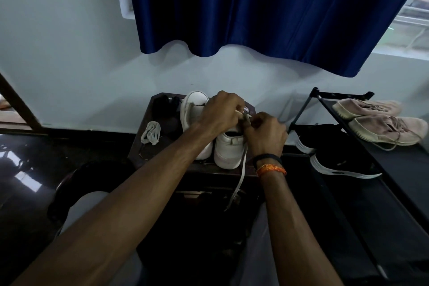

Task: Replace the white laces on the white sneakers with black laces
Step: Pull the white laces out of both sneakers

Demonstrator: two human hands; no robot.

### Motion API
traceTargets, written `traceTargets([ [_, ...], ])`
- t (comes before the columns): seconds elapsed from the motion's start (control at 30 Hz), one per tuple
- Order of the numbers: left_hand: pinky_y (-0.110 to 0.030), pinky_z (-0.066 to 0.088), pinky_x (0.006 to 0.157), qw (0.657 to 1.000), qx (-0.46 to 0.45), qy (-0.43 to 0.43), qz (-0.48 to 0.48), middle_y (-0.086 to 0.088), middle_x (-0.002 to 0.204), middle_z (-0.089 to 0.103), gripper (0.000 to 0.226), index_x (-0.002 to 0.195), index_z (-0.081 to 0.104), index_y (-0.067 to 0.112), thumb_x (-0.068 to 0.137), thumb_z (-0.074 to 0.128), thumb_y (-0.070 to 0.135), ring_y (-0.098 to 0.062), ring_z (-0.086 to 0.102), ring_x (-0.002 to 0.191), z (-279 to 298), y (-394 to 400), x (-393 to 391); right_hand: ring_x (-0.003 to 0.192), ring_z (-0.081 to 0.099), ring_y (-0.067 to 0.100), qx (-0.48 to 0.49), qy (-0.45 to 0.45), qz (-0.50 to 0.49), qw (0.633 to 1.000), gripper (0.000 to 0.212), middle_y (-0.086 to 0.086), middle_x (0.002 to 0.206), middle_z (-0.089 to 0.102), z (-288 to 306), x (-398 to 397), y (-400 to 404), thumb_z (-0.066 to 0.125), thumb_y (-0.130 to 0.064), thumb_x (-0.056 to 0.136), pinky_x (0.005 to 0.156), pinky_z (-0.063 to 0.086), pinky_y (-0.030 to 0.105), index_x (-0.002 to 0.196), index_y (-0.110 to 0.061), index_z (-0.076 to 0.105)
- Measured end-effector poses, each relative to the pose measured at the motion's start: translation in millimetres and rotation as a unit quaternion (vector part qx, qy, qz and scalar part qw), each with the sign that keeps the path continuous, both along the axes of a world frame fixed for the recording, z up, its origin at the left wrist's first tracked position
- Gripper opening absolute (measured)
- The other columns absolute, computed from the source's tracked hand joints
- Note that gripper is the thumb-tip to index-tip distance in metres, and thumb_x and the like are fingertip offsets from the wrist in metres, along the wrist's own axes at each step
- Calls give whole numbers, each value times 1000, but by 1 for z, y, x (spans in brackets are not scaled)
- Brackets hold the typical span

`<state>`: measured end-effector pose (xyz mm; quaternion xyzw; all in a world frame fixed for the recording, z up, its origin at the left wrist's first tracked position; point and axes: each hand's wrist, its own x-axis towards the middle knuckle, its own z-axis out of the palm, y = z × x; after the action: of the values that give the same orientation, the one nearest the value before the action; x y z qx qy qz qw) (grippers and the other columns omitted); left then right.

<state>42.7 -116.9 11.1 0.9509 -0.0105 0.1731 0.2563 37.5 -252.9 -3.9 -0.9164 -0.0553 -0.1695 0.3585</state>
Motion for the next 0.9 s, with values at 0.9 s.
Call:
traceTargets([
  [0.9, -31, 35, 66, 993, 110, -33, 41, -4, 99, 68, 9, 90, 72, 16, 89, 64, 18, -27, 63, 101, 1, -13, -14, 80, 68, 34, -40, -5, -19, 999, 25, 10, 82, 73, 1, 0, 4, 67, -36, 91, 66, 38, 27, 81, -13, 70],
])
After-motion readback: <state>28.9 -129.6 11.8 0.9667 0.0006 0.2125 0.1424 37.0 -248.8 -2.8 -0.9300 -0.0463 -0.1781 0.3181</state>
